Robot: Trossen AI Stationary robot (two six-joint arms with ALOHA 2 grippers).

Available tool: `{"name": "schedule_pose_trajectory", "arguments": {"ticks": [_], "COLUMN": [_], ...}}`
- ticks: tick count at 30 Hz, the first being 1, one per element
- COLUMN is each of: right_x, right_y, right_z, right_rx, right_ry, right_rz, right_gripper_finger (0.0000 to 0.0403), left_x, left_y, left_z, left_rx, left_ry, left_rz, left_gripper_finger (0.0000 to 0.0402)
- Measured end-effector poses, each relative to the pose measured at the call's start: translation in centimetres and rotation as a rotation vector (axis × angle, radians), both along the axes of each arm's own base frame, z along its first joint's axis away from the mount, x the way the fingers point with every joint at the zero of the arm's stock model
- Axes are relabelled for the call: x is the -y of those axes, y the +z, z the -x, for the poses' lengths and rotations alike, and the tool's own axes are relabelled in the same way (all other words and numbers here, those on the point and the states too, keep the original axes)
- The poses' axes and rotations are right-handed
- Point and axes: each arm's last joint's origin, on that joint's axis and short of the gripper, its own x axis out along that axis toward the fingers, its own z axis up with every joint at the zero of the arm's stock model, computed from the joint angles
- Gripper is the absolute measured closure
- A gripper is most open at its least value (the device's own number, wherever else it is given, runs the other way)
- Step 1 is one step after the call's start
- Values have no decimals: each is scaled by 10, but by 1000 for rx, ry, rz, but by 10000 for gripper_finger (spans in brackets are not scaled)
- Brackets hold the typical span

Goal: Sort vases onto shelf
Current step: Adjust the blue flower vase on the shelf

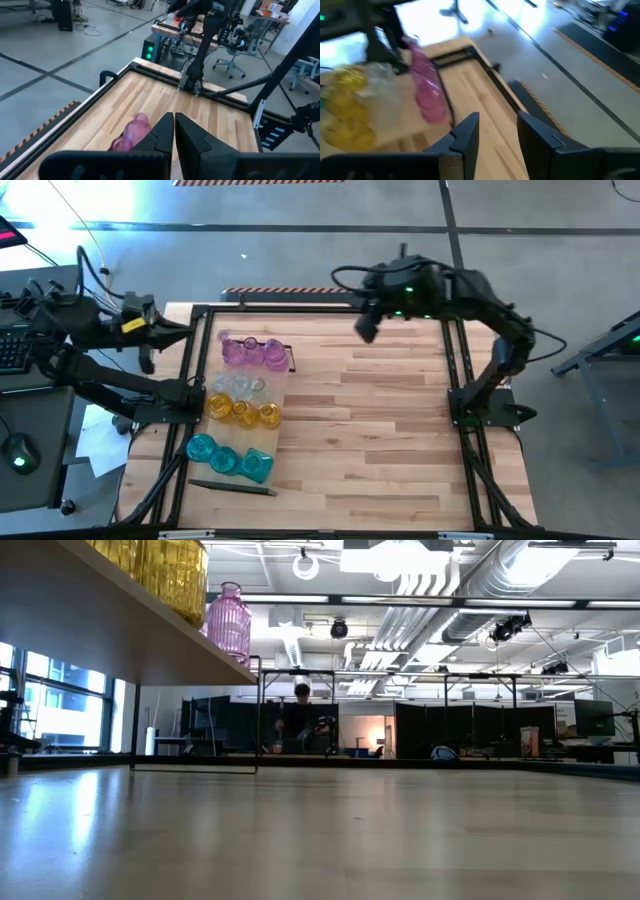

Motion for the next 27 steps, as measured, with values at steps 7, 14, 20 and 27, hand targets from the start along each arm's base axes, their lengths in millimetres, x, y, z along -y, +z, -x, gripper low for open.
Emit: {"name": "schedule_pose_trajectory", "arguments": {"ticks": [7,14,20,27], "right_x": [-4,-16,-30,-34], "right_y": [21,32,35,38], "right_z": [61,114,146,185], "right_rx": [26,68,95,162], "right_ry": [-152,-231,-248,-254], "right_rz": [-8,-65,-96,-73], "right_gripper_finger": [290,290,290,290], "left_x": [-3,-1,0,5], "left_y": [-31,-62,-86,-110], "left_z": [34,49,46,24], "left_rx": [14,63,102,155], "left_ry": [-4,-96,-113,-219], "left_rz": [20,65,92,166], "left_gripper_finger": [392,392,392,392]}}
